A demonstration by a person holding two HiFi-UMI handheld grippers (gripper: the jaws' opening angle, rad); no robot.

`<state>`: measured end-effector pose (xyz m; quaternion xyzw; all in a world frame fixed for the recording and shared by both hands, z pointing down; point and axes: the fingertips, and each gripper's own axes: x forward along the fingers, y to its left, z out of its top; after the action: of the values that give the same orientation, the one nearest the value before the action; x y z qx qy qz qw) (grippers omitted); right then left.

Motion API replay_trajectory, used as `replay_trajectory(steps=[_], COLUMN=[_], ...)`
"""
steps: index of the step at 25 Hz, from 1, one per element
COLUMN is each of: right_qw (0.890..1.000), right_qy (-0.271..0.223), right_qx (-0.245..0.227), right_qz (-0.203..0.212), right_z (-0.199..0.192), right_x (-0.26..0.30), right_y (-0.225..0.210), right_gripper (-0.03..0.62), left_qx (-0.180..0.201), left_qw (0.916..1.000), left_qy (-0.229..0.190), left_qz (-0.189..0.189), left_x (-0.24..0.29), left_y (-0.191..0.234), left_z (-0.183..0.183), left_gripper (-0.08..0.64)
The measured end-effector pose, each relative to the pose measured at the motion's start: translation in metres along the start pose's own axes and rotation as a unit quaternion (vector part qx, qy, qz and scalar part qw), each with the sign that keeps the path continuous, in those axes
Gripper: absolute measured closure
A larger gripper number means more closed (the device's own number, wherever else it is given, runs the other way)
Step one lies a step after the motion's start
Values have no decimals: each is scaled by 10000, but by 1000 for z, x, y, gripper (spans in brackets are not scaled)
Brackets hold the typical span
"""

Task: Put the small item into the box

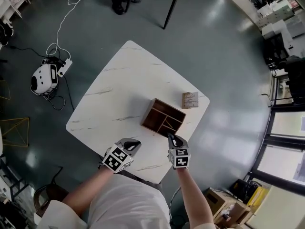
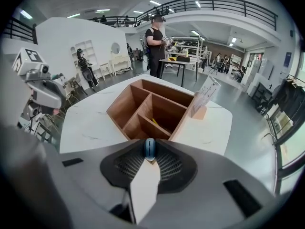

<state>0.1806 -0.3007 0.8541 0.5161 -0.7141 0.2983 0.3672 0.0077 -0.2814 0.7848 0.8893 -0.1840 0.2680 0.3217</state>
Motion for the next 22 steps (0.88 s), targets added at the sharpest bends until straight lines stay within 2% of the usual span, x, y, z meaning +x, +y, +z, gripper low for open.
replay_trajectory(steps=[9,15,22], right_qw=[10000,9999,10000], right_qy=[78,120,17], right_qx=[-38,-40,-28], right_qz=[-48,-27,-39], right_z=[-5,-7,-5], right_x=[4,3,-7], right_y=[1,6,8], right_gripper=[508,485,485], left_qx=[-14,-30,34], left_qw=[9999,10000,10000], left_qy=[74,59,24], left_qz=[-71,-64,-52], left_x=[2,-4,-8], left_y=[1,0,-5], left_z=[-16,-19,-21], left_gripper=[545,545,545])
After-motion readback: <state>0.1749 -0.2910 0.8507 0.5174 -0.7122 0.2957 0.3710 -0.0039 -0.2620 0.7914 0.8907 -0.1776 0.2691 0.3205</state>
